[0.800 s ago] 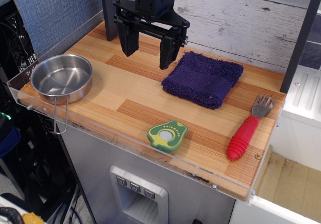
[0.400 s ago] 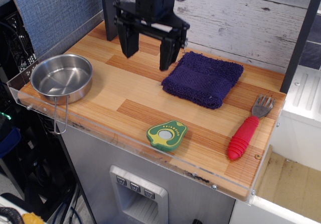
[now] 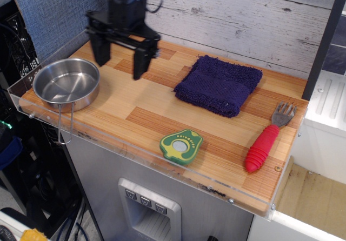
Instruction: Put the silver pot on the purple rag.
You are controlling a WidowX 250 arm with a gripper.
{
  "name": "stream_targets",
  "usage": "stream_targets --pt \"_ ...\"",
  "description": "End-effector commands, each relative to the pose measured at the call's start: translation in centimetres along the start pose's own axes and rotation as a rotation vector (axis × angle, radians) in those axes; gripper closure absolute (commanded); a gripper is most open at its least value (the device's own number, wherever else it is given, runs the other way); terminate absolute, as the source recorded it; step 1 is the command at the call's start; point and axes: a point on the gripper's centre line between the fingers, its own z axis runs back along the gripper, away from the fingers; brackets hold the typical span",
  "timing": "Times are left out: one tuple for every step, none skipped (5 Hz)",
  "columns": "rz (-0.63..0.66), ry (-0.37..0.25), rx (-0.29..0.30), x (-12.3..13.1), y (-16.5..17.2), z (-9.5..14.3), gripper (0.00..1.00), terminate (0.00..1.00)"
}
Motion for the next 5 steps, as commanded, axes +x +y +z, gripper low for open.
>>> stream_targets --pt "0.005 -0.018 -0.006 -0.5 3.8 -1.6 0.0 0.0" --pt "0.005 0.006 -0.007 -0.6 4.5 -2.9 0.0 0.0" --pt "0.001 0.023 0.0 -0.5 4.6 -3.9 0.0 0.0" --pt "-0.001 0.053 0.004 -0.4 4.6 -5.0 0.0 0.0" --pt "0.006 0.074 0.005 -0.3 4.7 -5.7 0.0 0.0"
